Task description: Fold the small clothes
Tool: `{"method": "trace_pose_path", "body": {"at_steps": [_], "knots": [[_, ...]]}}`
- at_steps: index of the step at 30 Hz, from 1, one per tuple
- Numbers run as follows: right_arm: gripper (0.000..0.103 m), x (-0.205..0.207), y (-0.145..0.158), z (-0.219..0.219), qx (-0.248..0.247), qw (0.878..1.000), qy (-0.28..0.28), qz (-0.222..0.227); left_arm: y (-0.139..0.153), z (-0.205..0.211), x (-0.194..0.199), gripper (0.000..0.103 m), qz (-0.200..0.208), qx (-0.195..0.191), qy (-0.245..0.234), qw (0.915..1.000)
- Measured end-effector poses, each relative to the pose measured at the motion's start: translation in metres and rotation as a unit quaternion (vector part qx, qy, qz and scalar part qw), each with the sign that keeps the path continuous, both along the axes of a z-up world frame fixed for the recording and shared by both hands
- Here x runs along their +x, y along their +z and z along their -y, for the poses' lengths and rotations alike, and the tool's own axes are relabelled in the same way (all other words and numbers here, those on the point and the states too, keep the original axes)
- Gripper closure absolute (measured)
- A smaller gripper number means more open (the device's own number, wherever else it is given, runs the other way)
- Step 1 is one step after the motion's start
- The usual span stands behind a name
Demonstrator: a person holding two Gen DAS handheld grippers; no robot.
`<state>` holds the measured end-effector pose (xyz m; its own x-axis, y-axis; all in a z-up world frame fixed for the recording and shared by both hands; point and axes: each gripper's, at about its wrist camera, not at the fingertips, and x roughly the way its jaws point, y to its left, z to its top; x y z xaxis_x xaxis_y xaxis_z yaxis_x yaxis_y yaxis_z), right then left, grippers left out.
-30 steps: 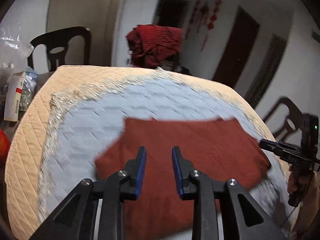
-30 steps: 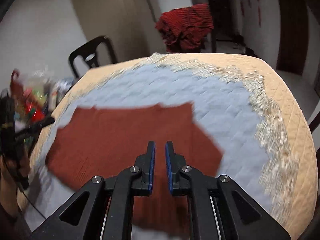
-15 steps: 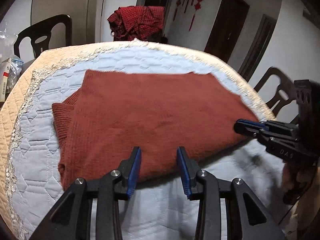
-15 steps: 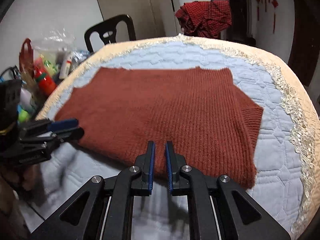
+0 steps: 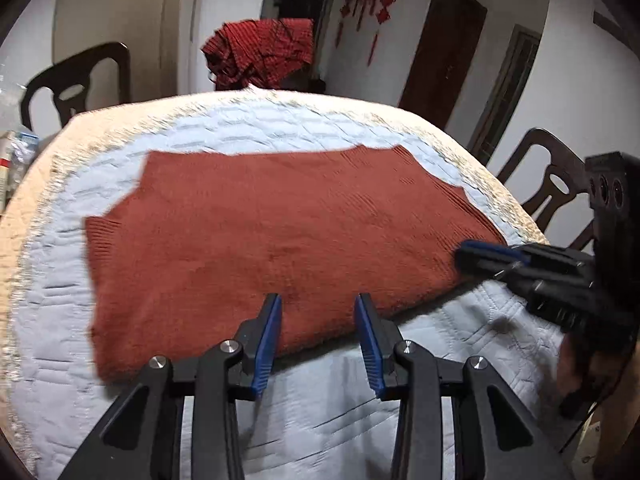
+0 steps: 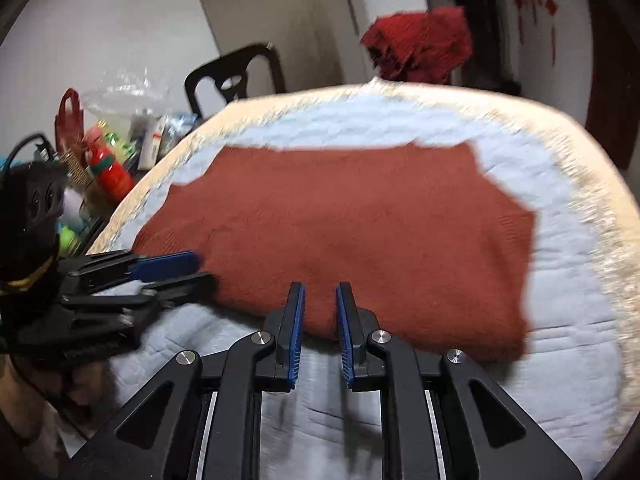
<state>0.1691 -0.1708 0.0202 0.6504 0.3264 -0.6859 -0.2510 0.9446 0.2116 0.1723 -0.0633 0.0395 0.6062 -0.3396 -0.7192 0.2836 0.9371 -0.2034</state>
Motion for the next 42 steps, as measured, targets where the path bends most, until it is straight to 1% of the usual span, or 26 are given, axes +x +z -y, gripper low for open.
{"method": "trace_pose_path", "body": {"at_steps": [3,6,9,11,13,18,21,24,26,29,31,32,35,38,42], "knots": [[0.087,-0.006,0.004,0.029,0.001,0.999,-0.038,0.001,0.001,-0.023,-0.004,0.063,0.005,0.003,0.033,0.9994],[0.087,-0.01,0.001,0.057,0.009,0.997,-0.081,-0.004,0.001,-0.047,-0.007,0.063,-0.001,-0.013,0.068,0.9976],[0.087,-0.014,-0.005,0.072,0.016,0.995,-0.096,-0.011,-0.003,-0.06,-0.008,0.062,-0.004,-0.024,0.087,0.9959],[0.087,-0.012,-0.012,0.075,0.017,0.995,-0.097,-0.021,-0.013,-0.065,-0.005,0.062,-0.018,-0.026,0.096,0.9949],[0.087,-0.01,-0.018,0.076,0.022,0.995,-0.097,-0.029,-0.021,-0.066,-0.002,0.062,-0.024,-0.032,0.098,0.9944],[0.087,-0.011,-0.019,0.082,0.035,0.994,-0.098,-0.03,-0.024,-0.067,-0.003,0.06,-0.022,-0.041,0.099,0.994],[0.087,-0.01,-0.021,0.082,0.031,0.994,-0.099,-0.033,-0.024,-0.069,-0.004,0.06,-0.022,-0.049,0.1,0.9936],[0.087,-0.01,-0.019,0.078,0.02,0.994,-0.1,-0.034,-0.018,-0.069,-0.008,0.06,-0.024,-0.046,0.104,0.9932],[0.087,-0.013,-0.013,0.073,0.002,0.994,-0.103,-0.028,-0.011,-0.072,-0.016,0.06,-0.014,-0.049,0.105,0.9932],[0.087,-0.022,-0.002,0.072,0.017,0.995,-0.1,-0.004,-0.005,-0.077,-0.023,0.06,-0.001,-0.044,0.113,0.9926],[0.087,-0.022,0.002,0.074,0.015,0.994,-0.105,0.002,-0.007,-0.082,-0.022,0.06,-0.002,-0.042,0.118,0.9922],[0.087,-0.02,0.001,0.075,0.012,0.994,-0.107,-0.002,-0.01,-0.084,-0.021,0.06,-0.009,-0.042,0.121,0.9918],[0.087,-0.011,-0.012,0.08,0.011,0.992,-0.118,-0.032,-0.019,-0.087,-0.019,0.06,-0.026,-0.046,0.127,0.9905],[0.087,-0.013,-0.015,0.083,0.024,0.992,-0.118,-0.031,-0.019,-0.084,-0.021,0.06,-0.028,-0.038,0.126,0.9909],[0.087,-0.021,-0.007,0.079,0.013,0.993,-0.115,-0.027,-0.012,-0.08,-0.026,0.06,-0.025,-0.029,0.126,0.9913]]}}
